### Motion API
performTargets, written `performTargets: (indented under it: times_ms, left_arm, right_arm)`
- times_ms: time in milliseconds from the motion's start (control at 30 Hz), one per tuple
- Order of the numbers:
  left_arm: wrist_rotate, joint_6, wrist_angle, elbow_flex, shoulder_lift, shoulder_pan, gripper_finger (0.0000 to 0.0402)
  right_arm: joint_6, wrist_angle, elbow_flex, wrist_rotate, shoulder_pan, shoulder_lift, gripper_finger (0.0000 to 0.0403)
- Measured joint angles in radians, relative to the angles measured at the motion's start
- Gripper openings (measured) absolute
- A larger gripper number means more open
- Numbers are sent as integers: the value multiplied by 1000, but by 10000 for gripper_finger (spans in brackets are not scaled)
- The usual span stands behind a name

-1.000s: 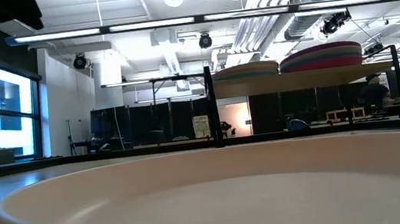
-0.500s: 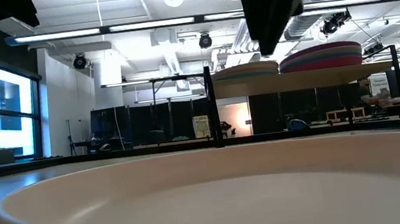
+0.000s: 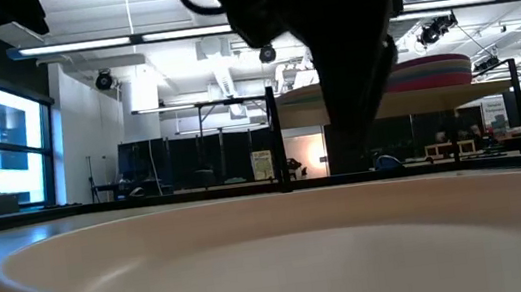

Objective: Place and stack plates onto a shelf
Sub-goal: Stack the light orange plate on top of the gray plate on the shelf

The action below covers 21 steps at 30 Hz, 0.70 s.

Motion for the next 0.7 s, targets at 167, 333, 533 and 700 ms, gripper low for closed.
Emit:
performTargets:
  times_ms: [167,333,533,700]
  left_arm:
    - [0,1,-1,0,0,0,104]
    - [0,1,-2,0,0,0,104]
    - [0,1,-1,0,0,0,104]
    - [-1,1,-1,0,0,0,103]
  right_arm:
    - [3,23,0,-6,-2,37,135]
    - [-1,25,0,-6,-2,76,135]
    - [-5,30,0,-26,-2,109,135]
    - [7,28,0,-34,-2,111,122]
